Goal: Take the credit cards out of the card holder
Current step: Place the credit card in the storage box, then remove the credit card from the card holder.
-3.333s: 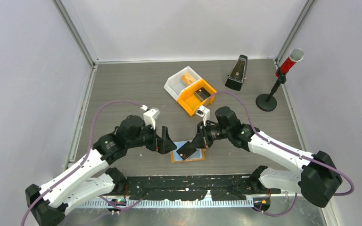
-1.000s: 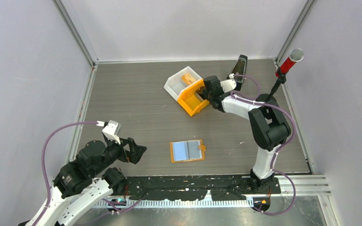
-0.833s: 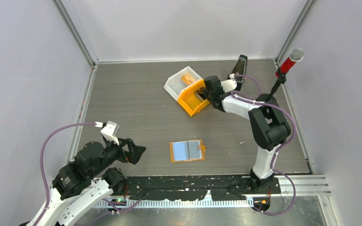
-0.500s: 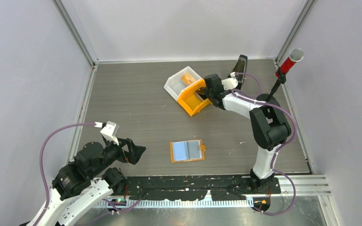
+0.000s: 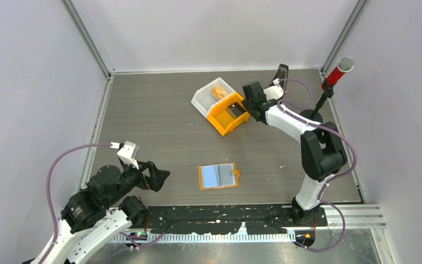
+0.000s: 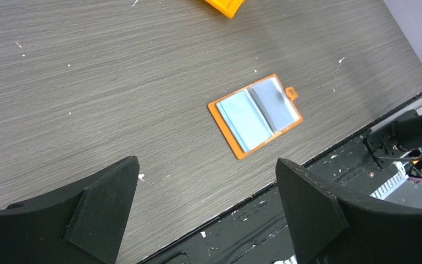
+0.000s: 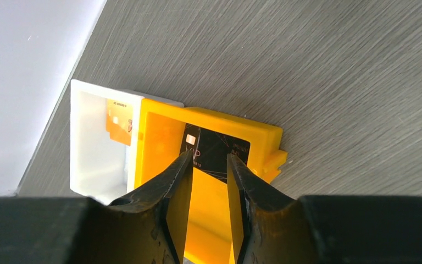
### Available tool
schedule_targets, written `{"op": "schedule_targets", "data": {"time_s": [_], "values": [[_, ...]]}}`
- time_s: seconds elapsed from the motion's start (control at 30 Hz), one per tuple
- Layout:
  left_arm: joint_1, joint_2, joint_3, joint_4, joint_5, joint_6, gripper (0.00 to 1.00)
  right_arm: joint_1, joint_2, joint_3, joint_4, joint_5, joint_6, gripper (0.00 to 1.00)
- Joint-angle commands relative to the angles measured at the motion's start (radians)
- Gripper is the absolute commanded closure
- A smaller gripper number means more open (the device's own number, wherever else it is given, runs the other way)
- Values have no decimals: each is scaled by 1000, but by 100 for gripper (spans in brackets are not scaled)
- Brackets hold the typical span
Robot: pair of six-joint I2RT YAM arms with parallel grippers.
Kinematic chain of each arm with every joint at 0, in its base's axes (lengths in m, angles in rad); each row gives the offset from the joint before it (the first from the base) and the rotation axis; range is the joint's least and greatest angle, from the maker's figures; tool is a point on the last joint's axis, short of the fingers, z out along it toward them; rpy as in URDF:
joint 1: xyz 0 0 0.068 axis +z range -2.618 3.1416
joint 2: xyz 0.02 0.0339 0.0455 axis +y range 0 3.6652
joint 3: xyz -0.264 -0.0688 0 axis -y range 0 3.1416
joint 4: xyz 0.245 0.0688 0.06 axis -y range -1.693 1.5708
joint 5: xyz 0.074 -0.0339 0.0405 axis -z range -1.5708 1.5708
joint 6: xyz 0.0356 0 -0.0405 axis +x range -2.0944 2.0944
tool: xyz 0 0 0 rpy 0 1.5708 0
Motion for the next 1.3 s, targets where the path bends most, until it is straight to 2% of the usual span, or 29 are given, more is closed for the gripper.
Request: {"op": "schedule_targets", "data": {"time_s": [0.0, 0.13, 0.27, 0.4, 0.57, 0.77, 1.0, 1.27], "values": [[1, 17, 18, 27, -25, 4, 1, -2, -89, 33, -36, -11, -84, 62], [1, 31, 13, 29, -26, -3, 1, -2, -109, 71, -66, -172, -279, 60], [1, 69, -7, 56, 6, -18, 1, -2, -202, -23, -37, -323, -450, 58], [1, 168, -2, 82, 88, -43, 5, -2, -270, -106, -36, -483, -557, 58], [1, 284, -42, 172, 183, -136, 10, 18, -359, -223, -54, -631, -605, 57], [1, 364, -198, 426, 221, -250, 13, 115, -455, -405, -9, -745, -594, 53], [1, 479, -277, 606, 251, -331, 18, 271, -536, -575, 56, -733, -562, 54], [1, 631, -299, 714, 227, -372, 27, 349, -667, -730, 73, -666, -516, 65]]}}
